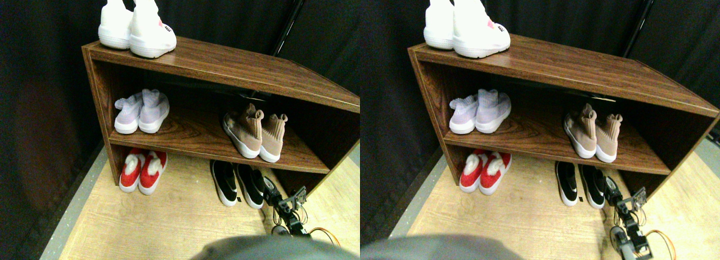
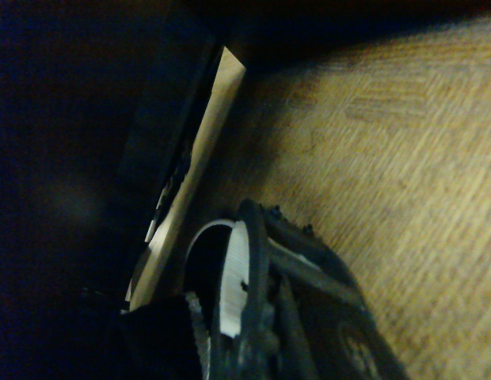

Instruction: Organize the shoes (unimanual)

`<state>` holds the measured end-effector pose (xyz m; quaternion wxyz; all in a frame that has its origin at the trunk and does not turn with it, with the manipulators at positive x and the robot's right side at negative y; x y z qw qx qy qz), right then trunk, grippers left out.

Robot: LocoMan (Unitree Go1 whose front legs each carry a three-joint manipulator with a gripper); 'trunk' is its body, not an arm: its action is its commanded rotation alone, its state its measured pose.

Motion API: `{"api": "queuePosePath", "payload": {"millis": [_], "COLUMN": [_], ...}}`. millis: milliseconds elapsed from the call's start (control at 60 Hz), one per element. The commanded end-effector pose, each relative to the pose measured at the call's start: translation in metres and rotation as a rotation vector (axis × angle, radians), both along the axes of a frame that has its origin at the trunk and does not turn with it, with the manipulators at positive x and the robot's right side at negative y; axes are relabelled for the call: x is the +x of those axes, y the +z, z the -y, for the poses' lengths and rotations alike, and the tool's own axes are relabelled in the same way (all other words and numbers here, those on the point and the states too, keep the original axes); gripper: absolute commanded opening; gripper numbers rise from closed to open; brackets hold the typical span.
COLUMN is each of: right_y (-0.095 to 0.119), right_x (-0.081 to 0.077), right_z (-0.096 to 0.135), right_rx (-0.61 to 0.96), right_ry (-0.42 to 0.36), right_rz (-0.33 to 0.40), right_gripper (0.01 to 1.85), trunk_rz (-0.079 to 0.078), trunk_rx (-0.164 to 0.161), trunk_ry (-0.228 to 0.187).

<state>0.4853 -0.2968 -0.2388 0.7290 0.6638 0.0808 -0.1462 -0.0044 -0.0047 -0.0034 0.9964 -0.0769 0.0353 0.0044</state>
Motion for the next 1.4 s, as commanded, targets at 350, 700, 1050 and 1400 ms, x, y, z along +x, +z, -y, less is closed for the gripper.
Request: {"api": "queuePosePath", "payload": {"millis": [350,700,1050,1400], "right_y": [0.007,0.005,0.008,0.022], "right_x": [0.008,0.004,0.0,-0.007], "right_z": [-0.021,-0.031,-0.03,-0.023], "right_rx": [0.034,0.052,0.053,0.008], "right_ry": [0.032,0.056,0.052,0.043], "right_rz": [0.039,0.025,0.044,0.083], "right_gripper": [0.06,0.06,0.06,0.06], "trunk_rz": [-0.029,-0.028,-0.026,-0.014], "trunk_rx": [-0.031,-0.034,-0.03,-0.019], "trunk_ry": [0.026,0.022,0.015,0.0]}}
